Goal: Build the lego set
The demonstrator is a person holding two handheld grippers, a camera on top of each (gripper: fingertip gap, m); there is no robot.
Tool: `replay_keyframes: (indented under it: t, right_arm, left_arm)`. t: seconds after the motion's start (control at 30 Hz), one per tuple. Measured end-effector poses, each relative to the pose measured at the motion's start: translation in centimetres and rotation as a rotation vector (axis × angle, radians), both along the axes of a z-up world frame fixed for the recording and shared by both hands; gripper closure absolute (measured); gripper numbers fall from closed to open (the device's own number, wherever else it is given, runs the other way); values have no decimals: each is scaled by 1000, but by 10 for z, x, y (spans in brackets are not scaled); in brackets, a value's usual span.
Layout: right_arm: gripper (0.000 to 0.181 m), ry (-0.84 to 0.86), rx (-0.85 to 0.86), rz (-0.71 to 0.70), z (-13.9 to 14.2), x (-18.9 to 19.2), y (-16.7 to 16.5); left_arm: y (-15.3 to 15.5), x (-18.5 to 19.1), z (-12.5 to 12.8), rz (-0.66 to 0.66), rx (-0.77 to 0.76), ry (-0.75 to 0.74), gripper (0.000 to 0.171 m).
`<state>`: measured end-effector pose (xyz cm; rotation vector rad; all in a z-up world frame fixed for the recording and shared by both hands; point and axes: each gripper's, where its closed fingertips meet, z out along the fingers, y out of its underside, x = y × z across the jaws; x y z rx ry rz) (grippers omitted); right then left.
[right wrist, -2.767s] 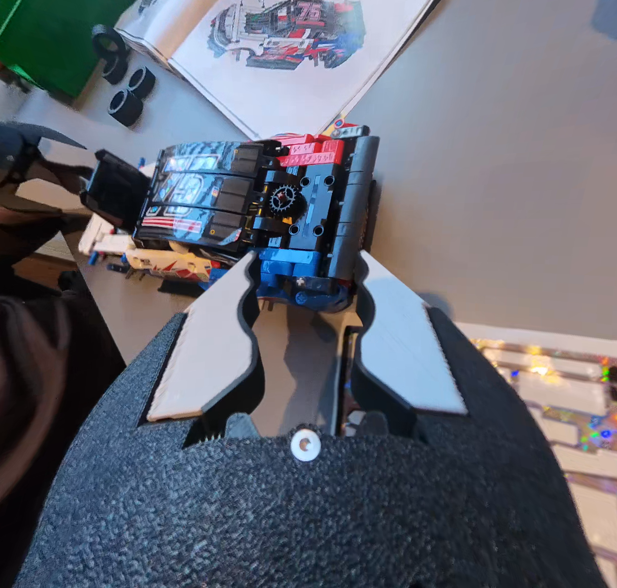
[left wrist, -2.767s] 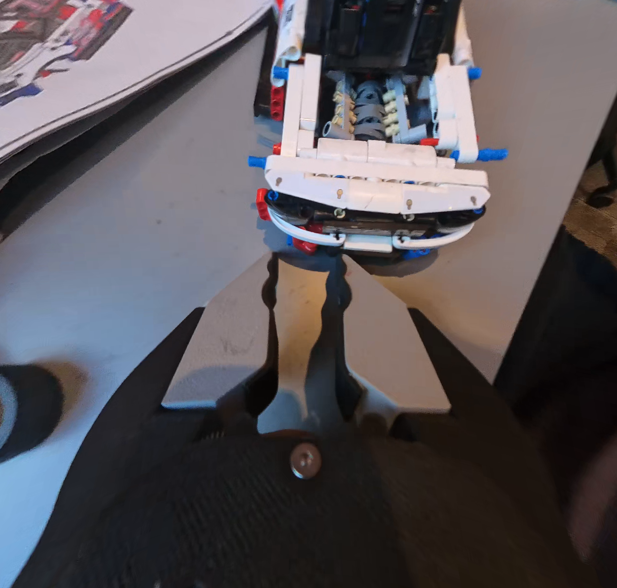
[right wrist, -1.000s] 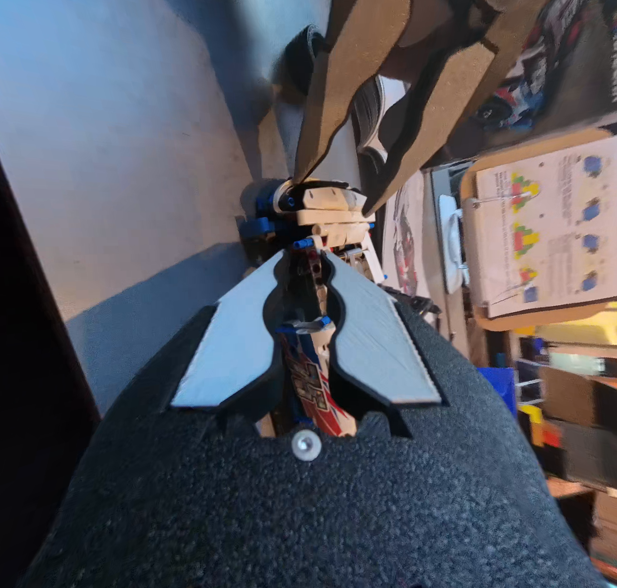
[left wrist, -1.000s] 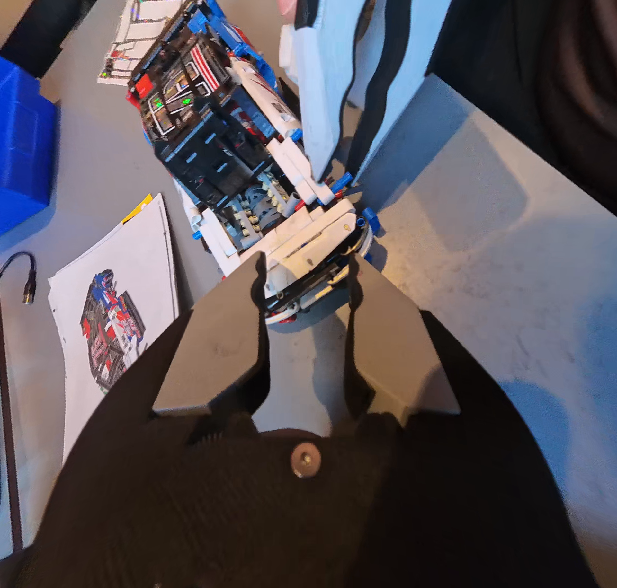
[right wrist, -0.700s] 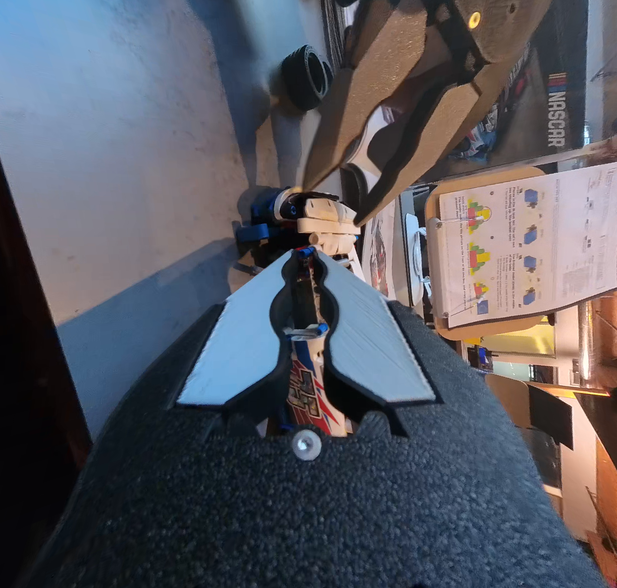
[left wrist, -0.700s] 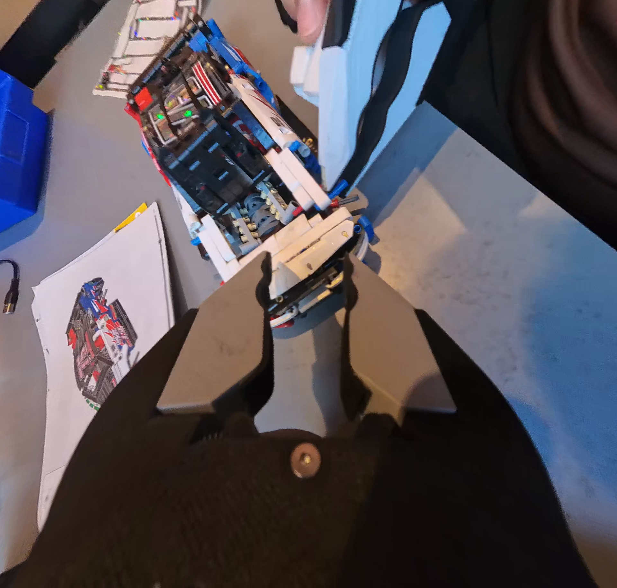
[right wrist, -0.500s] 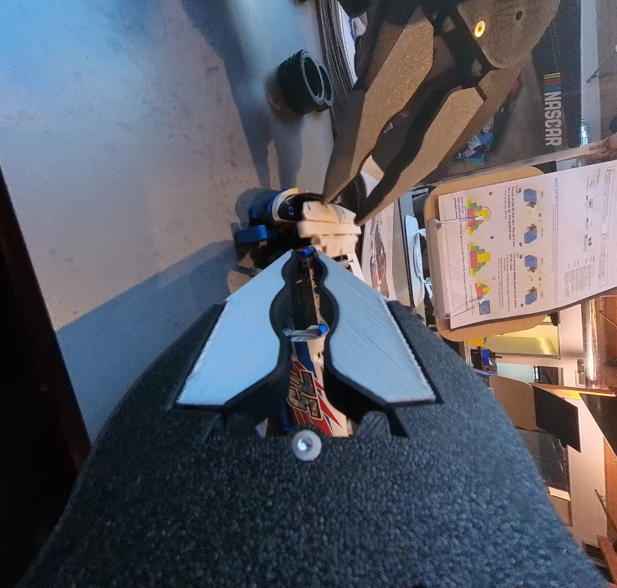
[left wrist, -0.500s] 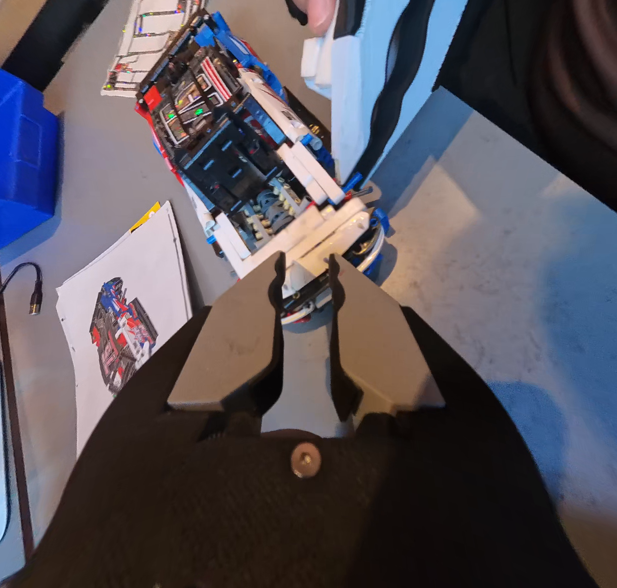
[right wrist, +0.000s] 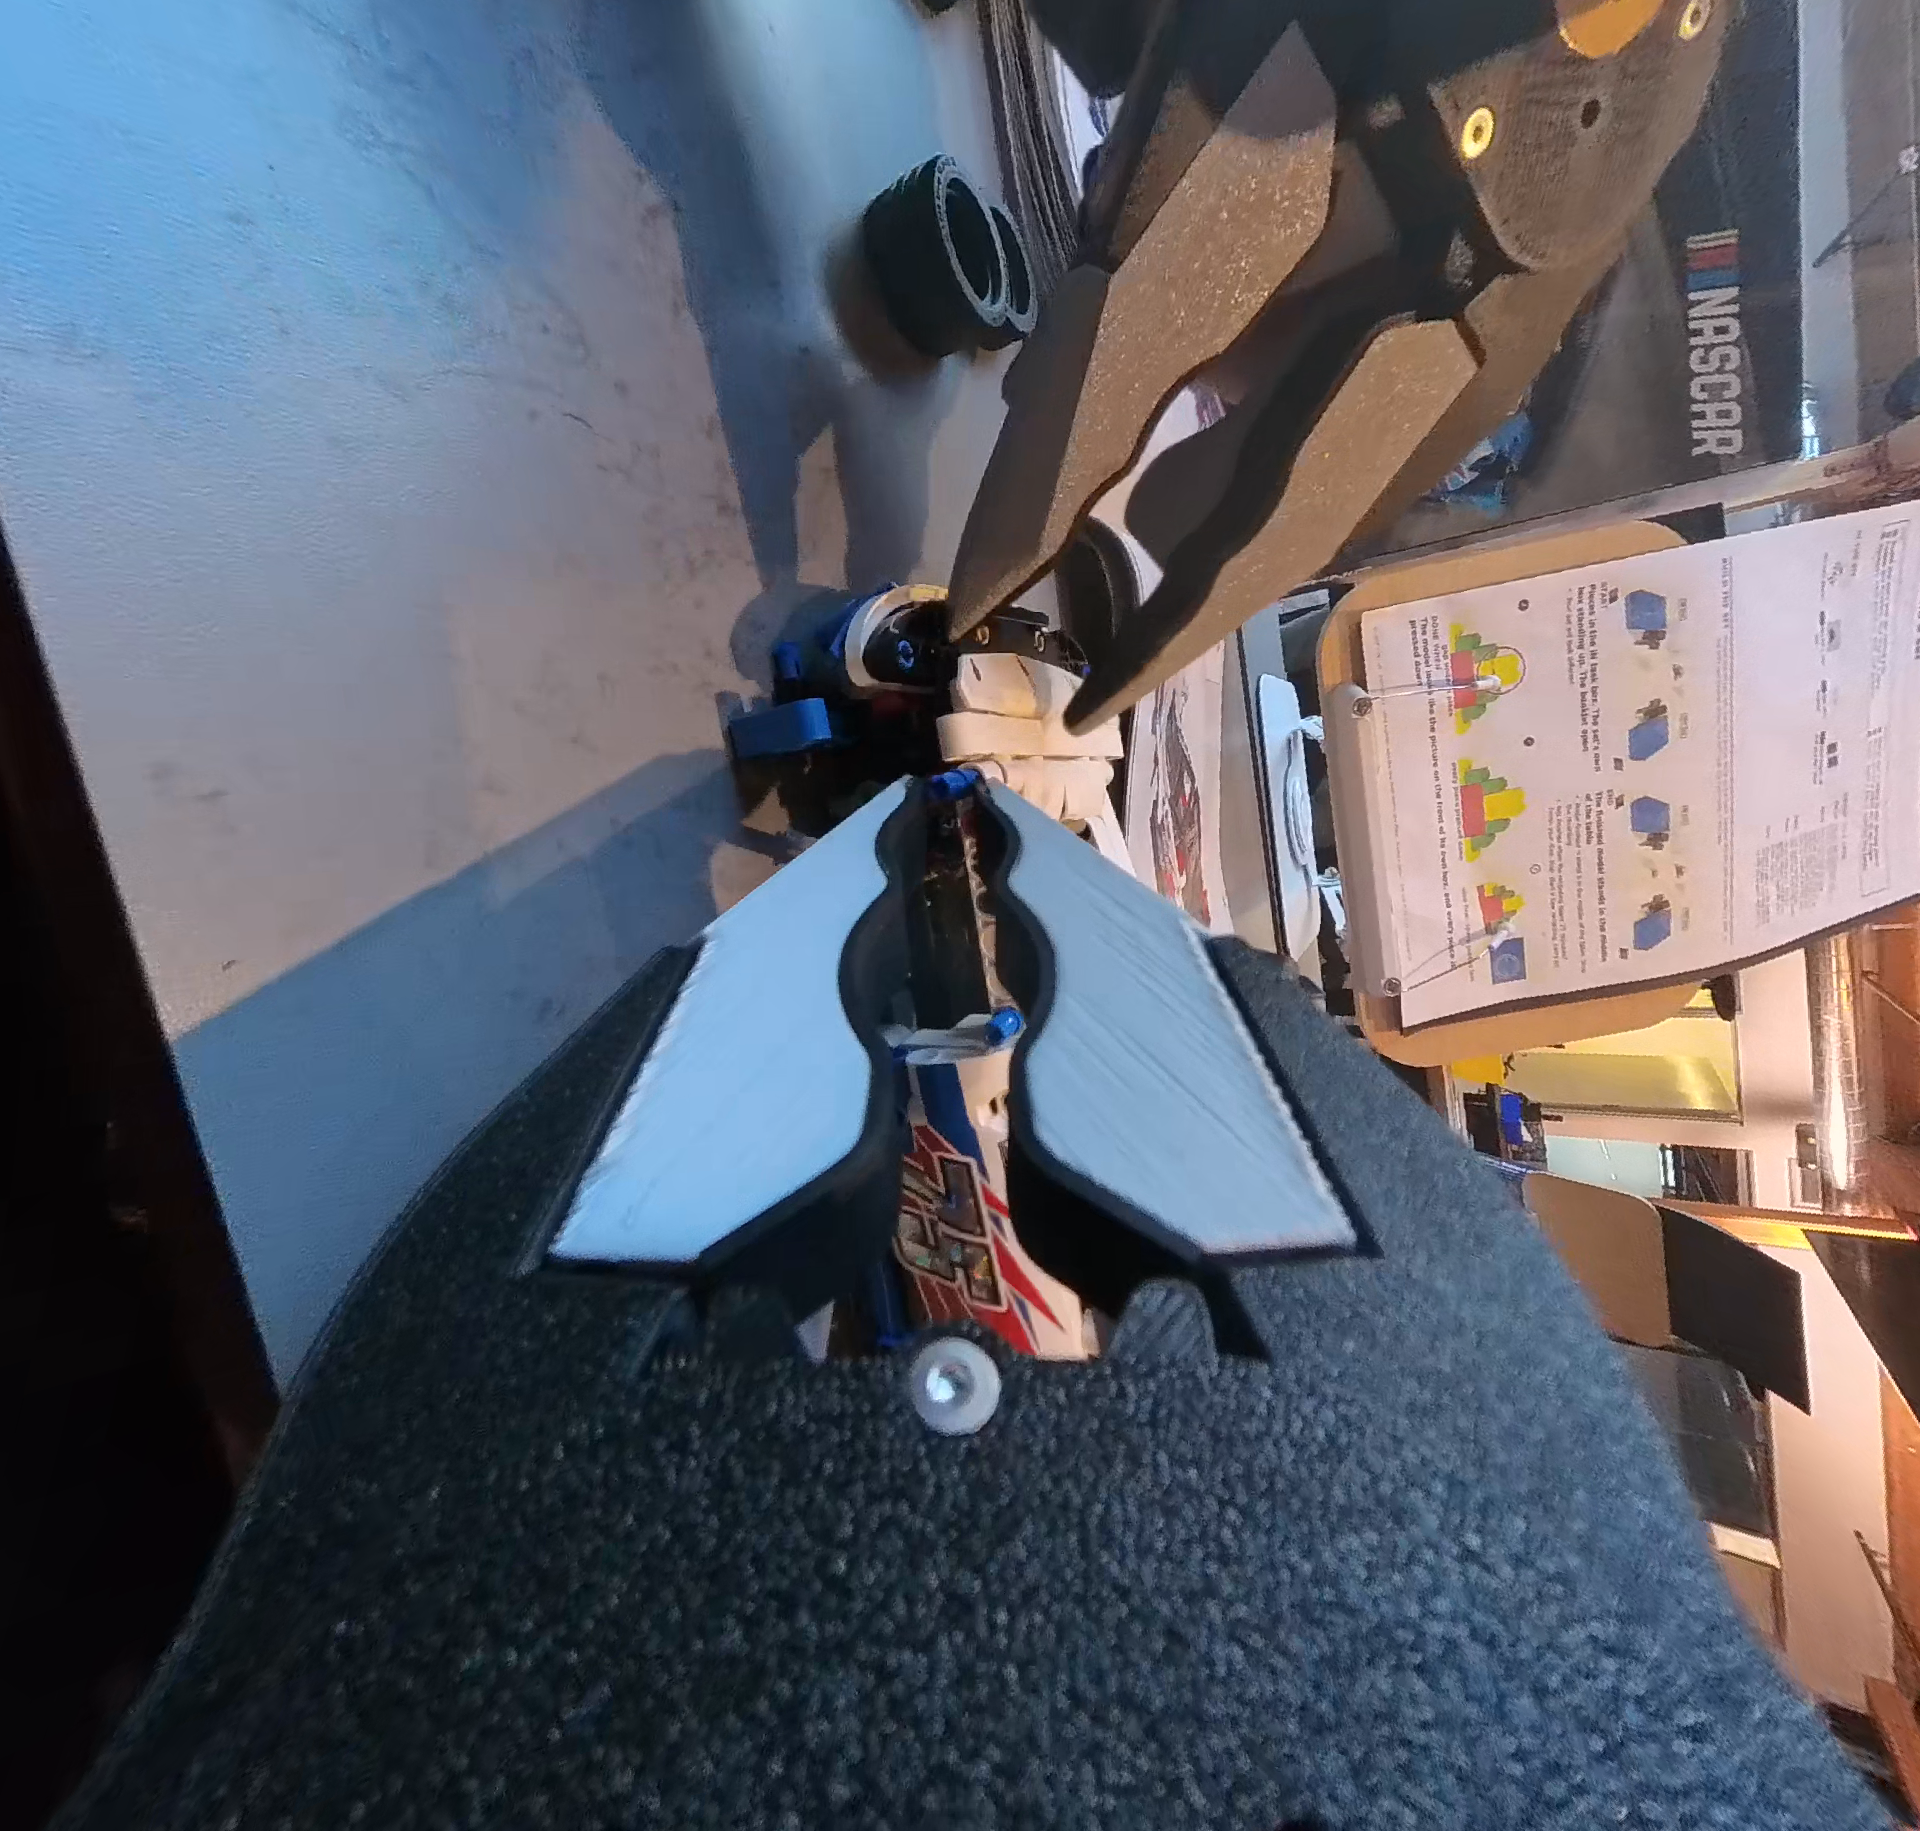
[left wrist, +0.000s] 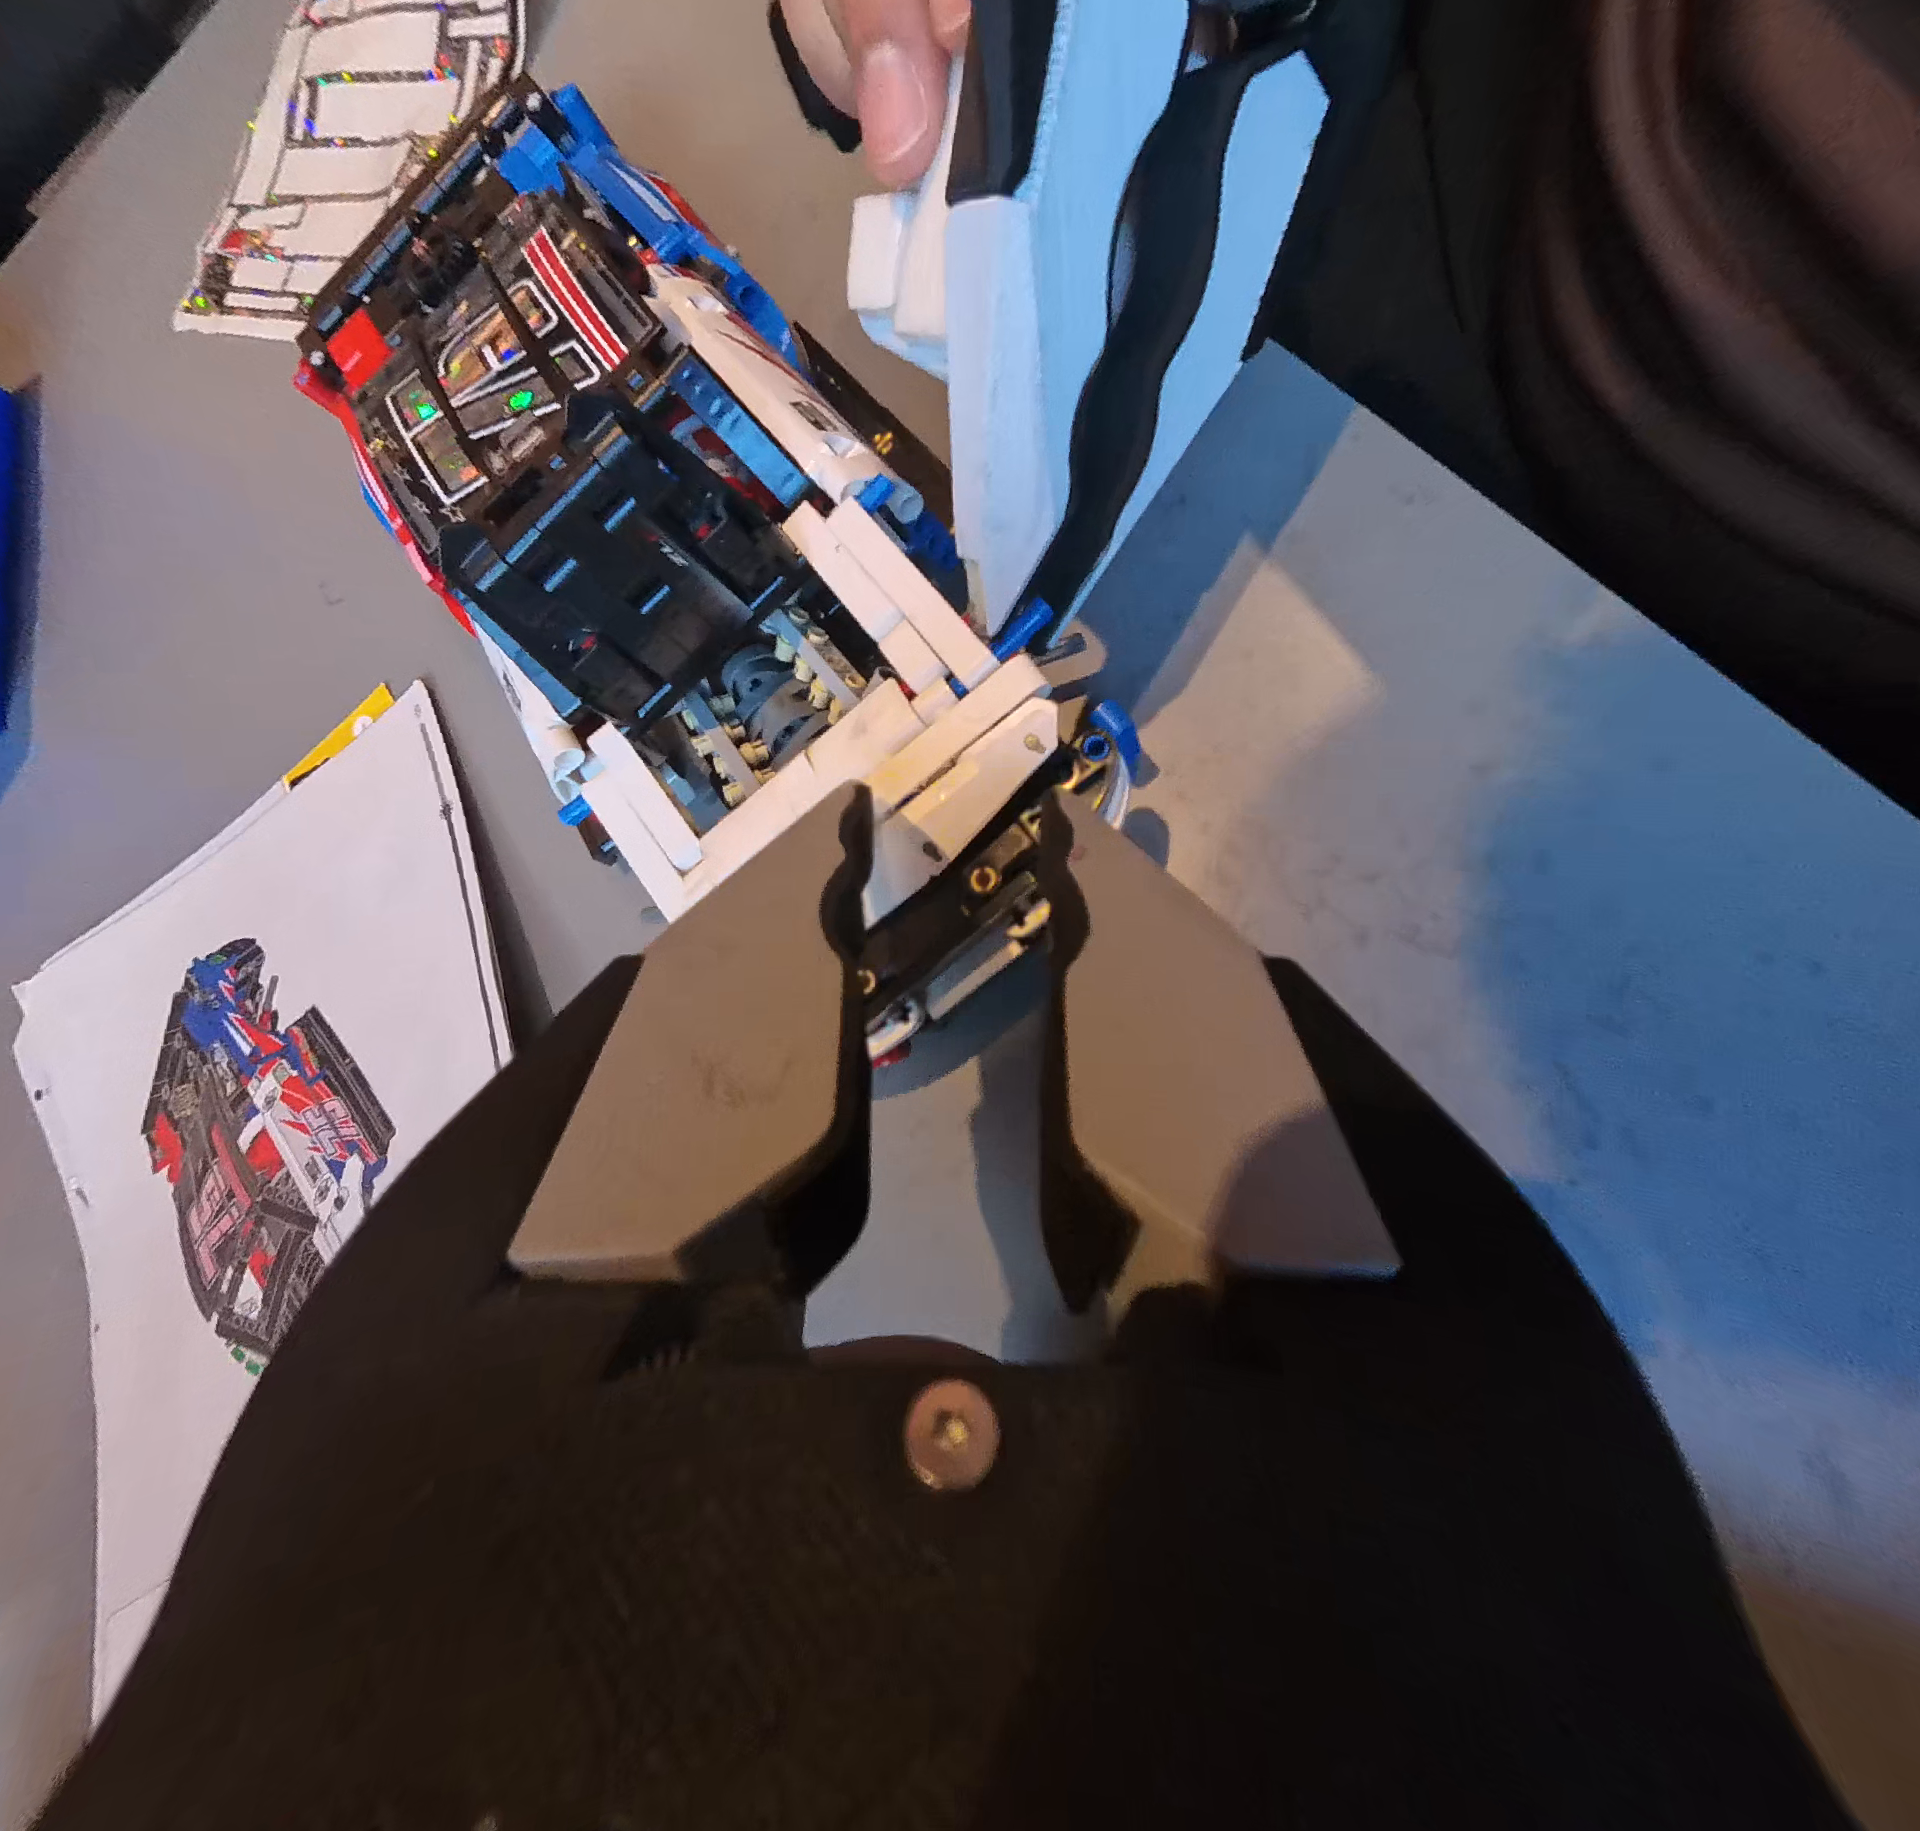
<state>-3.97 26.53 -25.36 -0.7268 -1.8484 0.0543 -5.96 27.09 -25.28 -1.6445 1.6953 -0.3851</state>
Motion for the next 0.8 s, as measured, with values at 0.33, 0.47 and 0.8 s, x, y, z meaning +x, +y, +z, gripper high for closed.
replay_keyframes:
  t: [0.33, 0.47, 0.8]
  right_arm:
    - [159, 8, -121, 4, 7, 9, -2]
    - [144, 1, -486, 30, 19, 8, -12]
    - [128, -92, -792, -40, 11, 6, -4]
  left_arm:
    - [-8, 6, 9, 111, 16, -85, 117]
    - [2, 2, 13, 257, 20, -139, 86]
    - [39, -23, 13, 502, -286, -377, 88]
